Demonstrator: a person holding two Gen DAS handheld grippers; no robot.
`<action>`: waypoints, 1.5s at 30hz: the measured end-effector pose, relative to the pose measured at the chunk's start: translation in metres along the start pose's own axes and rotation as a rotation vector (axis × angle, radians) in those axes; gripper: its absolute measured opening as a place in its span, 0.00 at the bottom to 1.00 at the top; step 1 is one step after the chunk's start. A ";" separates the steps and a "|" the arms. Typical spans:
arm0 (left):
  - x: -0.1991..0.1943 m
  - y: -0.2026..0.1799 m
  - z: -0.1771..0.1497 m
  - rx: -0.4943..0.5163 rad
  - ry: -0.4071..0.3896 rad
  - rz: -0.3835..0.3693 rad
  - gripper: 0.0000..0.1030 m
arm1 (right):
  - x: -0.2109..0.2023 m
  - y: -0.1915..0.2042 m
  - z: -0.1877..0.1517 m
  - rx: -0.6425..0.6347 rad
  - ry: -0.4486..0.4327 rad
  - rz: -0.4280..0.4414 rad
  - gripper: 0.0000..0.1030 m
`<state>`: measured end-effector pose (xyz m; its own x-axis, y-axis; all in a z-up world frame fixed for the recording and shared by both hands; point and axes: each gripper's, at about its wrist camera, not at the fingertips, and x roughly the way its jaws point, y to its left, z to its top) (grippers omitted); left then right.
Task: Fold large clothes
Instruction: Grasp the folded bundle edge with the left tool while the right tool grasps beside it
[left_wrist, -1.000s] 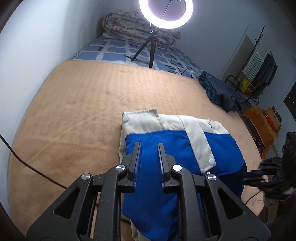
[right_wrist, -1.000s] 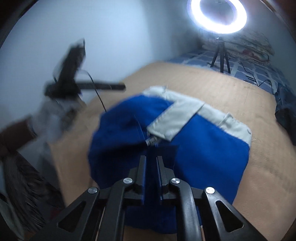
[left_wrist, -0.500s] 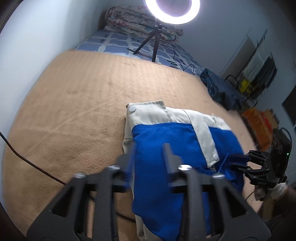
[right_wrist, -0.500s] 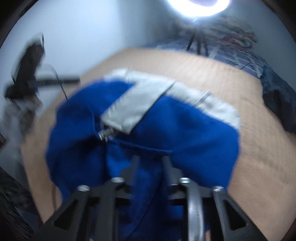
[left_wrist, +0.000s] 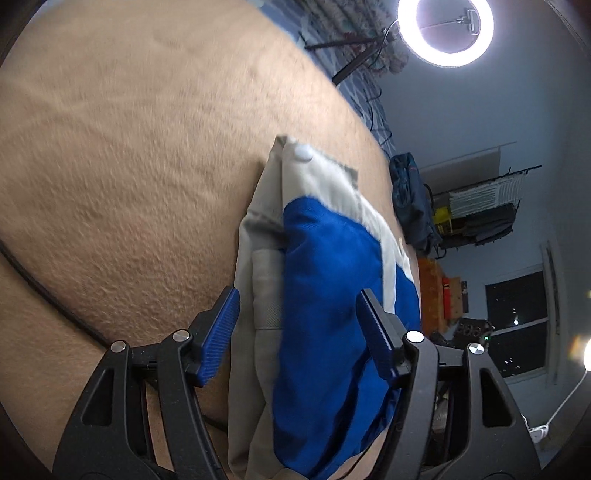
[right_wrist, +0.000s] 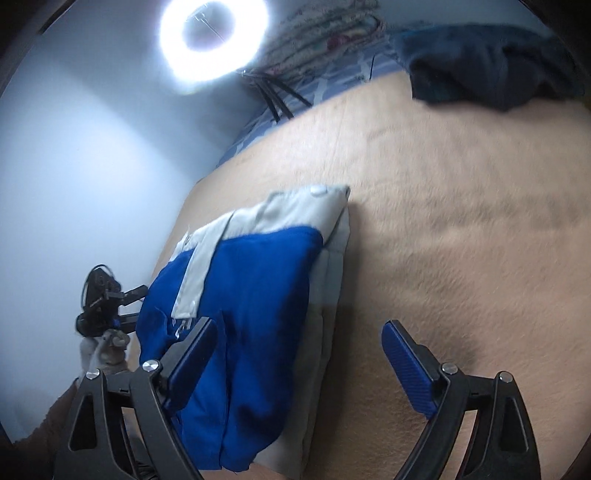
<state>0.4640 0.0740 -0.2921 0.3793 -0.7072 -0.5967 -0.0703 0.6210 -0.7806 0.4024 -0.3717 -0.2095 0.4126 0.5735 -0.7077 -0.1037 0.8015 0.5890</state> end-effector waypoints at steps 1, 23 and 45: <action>0.003 0.002 0.000 -0.006 0.010 -0.011 0.65 | 0.003 -0.002 -0.001 0.006 0.010 0.015 0.90; 0.041 -0.007 0.010 0.059 0.052 -0.011 0.52 | 0.053 -0.014 -0.004 0.081 0.093 0.221 0.49; 0.041 -0.032 -0.004 0.138 0.026 0.127 0.36 | 0.055 0.022 -0.001 -0.030 0.120 0.075 0.30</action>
<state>0.4776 0.0238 -0.2918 0.3509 -0.6277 -0.6949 0.0114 0.7449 -0.6671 0.4222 -0.3225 -0.2355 0.2914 0.6465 -0.7051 -0.1577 0.7594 0.6312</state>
